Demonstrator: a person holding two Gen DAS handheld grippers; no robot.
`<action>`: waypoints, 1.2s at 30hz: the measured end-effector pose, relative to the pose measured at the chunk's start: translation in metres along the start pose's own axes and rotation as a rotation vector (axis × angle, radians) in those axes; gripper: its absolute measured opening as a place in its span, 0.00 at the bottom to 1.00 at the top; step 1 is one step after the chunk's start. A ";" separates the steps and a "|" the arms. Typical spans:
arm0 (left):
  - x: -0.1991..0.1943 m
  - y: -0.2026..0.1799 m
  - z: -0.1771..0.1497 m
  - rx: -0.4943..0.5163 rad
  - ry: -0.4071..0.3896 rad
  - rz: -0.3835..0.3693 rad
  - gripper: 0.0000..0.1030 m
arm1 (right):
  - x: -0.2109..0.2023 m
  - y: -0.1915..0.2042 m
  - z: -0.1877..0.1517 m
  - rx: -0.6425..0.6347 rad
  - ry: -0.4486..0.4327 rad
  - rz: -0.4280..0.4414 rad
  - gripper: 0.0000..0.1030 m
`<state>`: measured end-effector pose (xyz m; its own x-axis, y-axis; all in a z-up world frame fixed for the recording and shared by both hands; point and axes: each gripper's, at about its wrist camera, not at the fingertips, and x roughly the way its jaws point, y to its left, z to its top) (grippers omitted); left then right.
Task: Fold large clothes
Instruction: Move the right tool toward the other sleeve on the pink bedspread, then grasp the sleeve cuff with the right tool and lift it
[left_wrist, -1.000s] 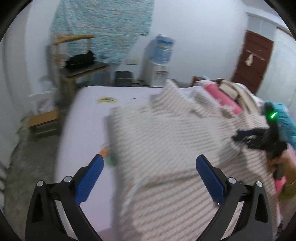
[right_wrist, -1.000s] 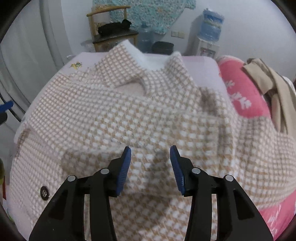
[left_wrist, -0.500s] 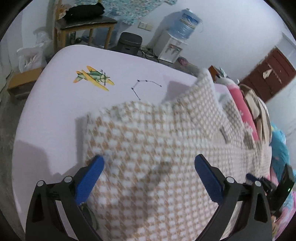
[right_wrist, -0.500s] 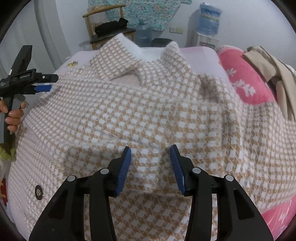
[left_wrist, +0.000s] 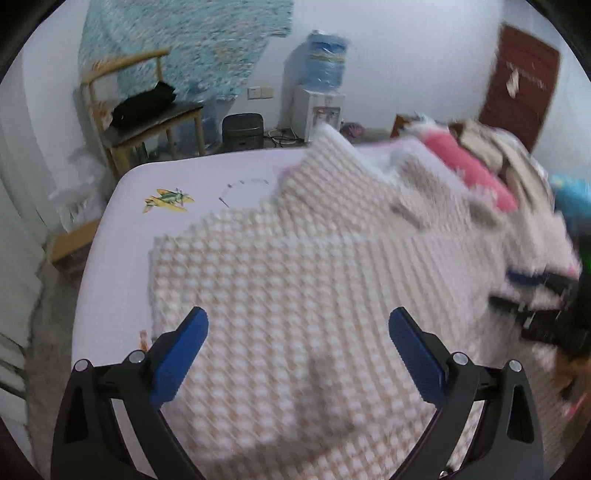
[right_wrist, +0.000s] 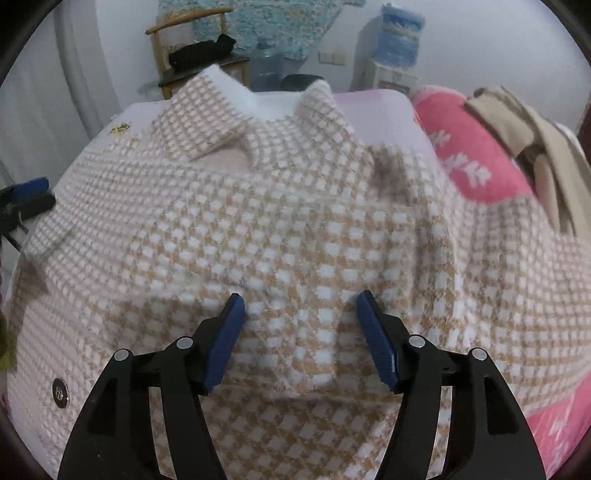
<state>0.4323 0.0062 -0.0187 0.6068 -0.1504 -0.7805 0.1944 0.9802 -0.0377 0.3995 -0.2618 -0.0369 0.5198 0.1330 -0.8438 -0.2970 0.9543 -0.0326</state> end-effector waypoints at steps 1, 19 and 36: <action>0.003 -0.007 -0.007 0.028 0.003 0.020 0.94 | -0.005 -0.002 0.001 0.006 -0.003 0.012 0.59; 0.037 -0.013 -0.036 0.016 0.051 0.051 0.95 | -0.122 -0.351 -0.092 1.025 -0.216 -0.041 0.63; 0.037 -0.013 -0.036 0.016 0.049 0.050 0.95 | -0.071 -0.426 -0.150 1.339 -0.208 -0.029 0.36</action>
<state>0.4249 -0.0072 -0.0698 0.5774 -0.0941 -0.8110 0.1773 0.9841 0.0121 0.3690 -0.7178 -0.0433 0.6588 0.0326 -0.7517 0.6546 0.4676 0.5940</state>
